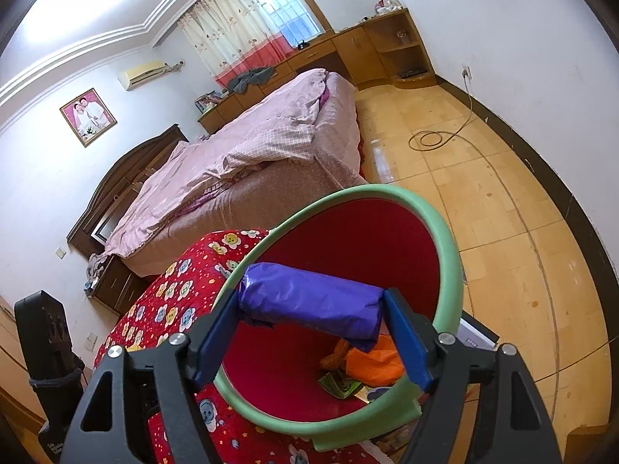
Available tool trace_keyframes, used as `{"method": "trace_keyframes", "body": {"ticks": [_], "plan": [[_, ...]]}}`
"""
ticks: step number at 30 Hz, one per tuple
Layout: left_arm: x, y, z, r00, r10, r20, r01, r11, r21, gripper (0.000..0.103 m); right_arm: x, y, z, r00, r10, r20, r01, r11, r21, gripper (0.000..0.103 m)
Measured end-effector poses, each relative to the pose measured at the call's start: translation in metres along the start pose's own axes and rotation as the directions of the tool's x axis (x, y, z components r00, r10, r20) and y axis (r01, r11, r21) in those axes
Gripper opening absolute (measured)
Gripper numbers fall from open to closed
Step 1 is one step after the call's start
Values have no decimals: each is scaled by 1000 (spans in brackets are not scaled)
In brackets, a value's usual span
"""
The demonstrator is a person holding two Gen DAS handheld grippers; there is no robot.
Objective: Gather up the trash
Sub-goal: 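Carry the orange cloth and purple wrapped item over the red bucket and open both tools, then move both tools back over the yellow foam net and wooden stick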
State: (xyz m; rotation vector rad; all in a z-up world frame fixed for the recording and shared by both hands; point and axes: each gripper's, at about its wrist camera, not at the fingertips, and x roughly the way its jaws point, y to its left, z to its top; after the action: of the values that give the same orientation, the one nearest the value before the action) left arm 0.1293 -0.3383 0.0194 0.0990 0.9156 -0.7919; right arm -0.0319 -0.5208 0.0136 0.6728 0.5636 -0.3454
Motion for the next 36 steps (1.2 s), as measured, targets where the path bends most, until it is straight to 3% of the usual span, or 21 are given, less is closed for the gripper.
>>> {"method": "trace_keyframes", "body": {"ticks": [18,23,28,36], "plan": [[-44,60,-19,993,112,38,-106,986,-128,43,-6,28,-18,999,38,-12,-38,999,-17,83],[-57,84,-23,985,165,48,-155,974,-163,43,-6,45,-26,998,56,-25,-57,998,-40,83],[-68,112,-26,972,229,58,-213,955,-207,50,-3,62,-32,996,73,-42,-76,995,-63,83],[-65,144,-31,982,184,44,-162,939,-304,50,5,88,-41,994,87,-71,-94,990,-101,83]]}}
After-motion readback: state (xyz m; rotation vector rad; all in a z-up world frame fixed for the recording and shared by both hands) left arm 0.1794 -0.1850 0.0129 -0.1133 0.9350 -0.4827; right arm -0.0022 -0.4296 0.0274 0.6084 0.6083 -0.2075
